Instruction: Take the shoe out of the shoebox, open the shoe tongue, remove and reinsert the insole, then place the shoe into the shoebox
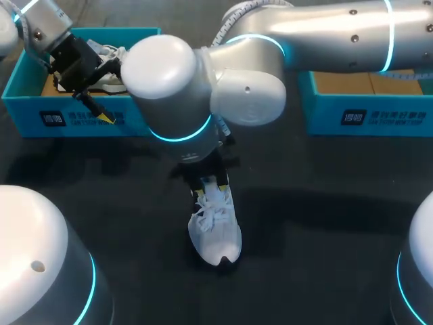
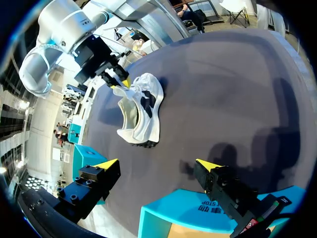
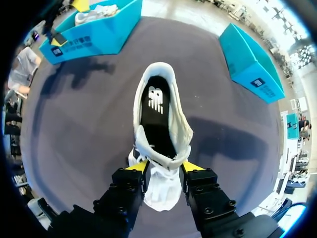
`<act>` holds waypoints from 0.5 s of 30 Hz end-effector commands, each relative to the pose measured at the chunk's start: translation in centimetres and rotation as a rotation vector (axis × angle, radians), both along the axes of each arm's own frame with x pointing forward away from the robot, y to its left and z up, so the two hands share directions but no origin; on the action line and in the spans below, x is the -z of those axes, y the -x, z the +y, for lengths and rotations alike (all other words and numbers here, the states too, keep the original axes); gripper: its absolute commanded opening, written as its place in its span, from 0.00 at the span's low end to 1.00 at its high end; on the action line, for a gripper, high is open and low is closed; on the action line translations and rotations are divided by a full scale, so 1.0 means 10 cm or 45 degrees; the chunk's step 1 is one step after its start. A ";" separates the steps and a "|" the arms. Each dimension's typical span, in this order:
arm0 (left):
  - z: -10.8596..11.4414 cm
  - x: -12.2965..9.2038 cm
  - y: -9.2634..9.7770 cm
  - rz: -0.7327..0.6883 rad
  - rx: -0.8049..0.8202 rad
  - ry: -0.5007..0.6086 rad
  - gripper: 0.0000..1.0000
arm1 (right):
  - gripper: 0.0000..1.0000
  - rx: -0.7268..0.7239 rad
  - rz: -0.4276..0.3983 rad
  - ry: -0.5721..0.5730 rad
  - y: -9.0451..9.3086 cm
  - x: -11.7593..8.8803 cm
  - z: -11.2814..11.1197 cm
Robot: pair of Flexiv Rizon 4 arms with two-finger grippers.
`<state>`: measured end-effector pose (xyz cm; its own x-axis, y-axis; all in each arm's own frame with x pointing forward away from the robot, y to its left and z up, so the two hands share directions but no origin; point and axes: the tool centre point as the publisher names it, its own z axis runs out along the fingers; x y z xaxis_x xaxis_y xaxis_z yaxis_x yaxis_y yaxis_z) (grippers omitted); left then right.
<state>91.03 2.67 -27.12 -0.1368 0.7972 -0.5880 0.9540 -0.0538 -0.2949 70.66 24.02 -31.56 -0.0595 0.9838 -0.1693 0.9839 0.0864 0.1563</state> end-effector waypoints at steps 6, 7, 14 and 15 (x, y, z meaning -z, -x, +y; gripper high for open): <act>0.00 -0.01 0.00 -0.002 -0.001 -0.004 1.00 | 0.29 0.127 -0.014 -0.041 -0.10 0.07 -0.03; 0.00 -0.01 0.00 -0.002 -0.001 -0.004 1.00 | 0.29 0.127 -0.014 -0.041 -0.10 0.07 -0.03; 0.00 -0.01 0.00 -0.002 -0.001 -0.004 1.00 | 0.28 0.122 0.005 -0.052 -0.16 0.09 0.01; 0.00 -0.01 0.00 -0.002 -0.001 -0.004 1.00 | 0.28 0.124 0.006 -0.053 -0.16 0.10 0.00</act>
